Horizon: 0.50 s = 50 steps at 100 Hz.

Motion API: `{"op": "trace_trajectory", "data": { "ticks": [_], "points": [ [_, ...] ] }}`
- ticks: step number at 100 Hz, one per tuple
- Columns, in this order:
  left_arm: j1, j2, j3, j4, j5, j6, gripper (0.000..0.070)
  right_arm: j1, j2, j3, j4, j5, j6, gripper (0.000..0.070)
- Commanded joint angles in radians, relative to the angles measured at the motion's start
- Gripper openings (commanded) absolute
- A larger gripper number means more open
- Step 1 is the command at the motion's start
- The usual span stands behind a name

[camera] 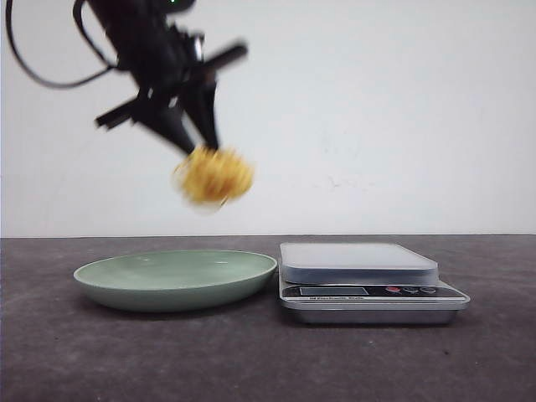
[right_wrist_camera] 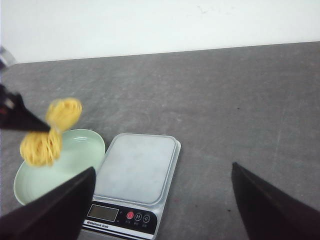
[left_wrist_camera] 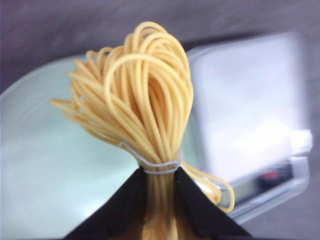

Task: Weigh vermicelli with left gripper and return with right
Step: 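Close the left gripper on the bundle's tied end and lift it, then carry the vermicelli with the left gripper and lower it onto the scale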

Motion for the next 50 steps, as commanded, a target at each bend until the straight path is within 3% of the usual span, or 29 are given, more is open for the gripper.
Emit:
{"op": "trace_trajectory", "data": {
  "ticks": [1, 14, 50],
  "points": [
    [-0.009, 0.000, 0.024, 0.037, 0.116, -0.032, 0.0004, -0.001, 0.002, 0.014, 0.009, 0.001, -0.011, 0.0551],
    [-0.023, -0.002, 0.027, 0.140, 0.270, -0.109, 0.0004, -0.001, 0.002, 0.014, 0.009, 0.000, -0.011, 0.0551],
    [-0.107, 0.032, 0.027, 0.327, 0.263, -0.196, 0.0005, -0.001, 0.002, 0.014, 0.009, 0.000, -0.011, 0.0551]
  ]
}}
